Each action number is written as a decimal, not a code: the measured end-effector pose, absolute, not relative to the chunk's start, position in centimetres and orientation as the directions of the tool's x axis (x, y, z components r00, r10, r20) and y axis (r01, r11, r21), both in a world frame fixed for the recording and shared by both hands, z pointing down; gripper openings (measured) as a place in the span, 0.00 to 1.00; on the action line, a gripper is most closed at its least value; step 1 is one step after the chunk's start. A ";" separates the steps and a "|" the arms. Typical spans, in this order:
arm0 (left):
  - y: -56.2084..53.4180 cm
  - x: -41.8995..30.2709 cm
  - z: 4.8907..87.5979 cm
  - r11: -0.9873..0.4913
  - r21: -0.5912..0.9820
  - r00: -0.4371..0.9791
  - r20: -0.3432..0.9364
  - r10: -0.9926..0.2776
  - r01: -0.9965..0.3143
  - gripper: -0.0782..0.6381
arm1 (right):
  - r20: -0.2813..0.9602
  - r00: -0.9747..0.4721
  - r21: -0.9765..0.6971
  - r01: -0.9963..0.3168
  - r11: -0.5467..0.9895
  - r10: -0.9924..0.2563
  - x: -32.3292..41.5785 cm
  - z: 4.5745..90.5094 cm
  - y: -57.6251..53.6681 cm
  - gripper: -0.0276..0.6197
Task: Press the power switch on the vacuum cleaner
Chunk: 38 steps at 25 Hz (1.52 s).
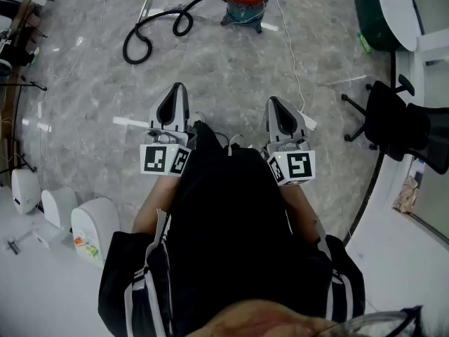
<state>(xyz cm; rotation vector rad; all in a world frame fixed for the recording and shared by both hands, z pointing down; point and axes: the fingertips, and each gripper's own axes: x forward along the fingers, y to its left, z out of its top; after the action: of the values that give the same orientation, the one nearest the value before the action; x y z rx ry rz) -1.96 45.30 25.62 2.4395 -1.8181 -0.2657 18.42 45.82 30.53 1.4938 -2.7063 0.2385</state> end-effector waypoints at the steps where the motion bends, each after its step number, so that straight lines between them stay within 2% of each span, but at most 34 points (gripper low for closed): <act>1: 45.6 -2.2 25.9 -0.278 0.163 0.269 -0.076 -0.960 -0.947 0.13 | 0.109 -0.534 -0.112 -0.845 0.523 -0.838 18.6 30.5 45.9 0.07; 8: 45.4 -1.6 27.2 -0.286 0.125 0.283 -0.042 -0.958 -0.950 0.13 | 0.077 -0.497 -0.105 -0.866 0.489 -0.864 20.1 30.1 45.9 0.07; 12: 44.0 1.1 26.3 -0.344 0.012 0.343 -0.074 -0.937 -0.939 0.13 | 0.055 -0.420 -0.085 -0.906 0.415 -0.906 22.3 29.7 45.2 0.07; 23: 34.0 5.6 27.0 -0.458 0.058 0.453 -0.084 -0.888 -0.887 0.13 | 0.107 -0.317 -0.051 -0.948 0.313 -0.942 26.2 30.6 38.8 0.07; 33: 15.7 4.6 31.1 -0.507 0.131 0.508 -0.029 -0.861 -0.852 0.13 | 0.167 -0.295 -0.059 -0.956 0.289 -0.941 23.8 33.1 20.6 0.07; 38: 4.6 3.1 30.3 -0.552 0.178 0.547 -0.081 -0.833 -0.815 0.13 | 0.231 -0.336 -0.061 -0.942 0.331 -0.913 19.5 32.9 8.9 0.07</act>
<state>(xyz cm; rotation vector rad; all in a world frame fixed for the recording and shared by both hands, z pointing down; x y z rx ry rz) 3.12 4.61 30.27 2.6563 -1.4220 -0.2361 19.47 8.90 32.88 1.7105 -2.4322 0.2757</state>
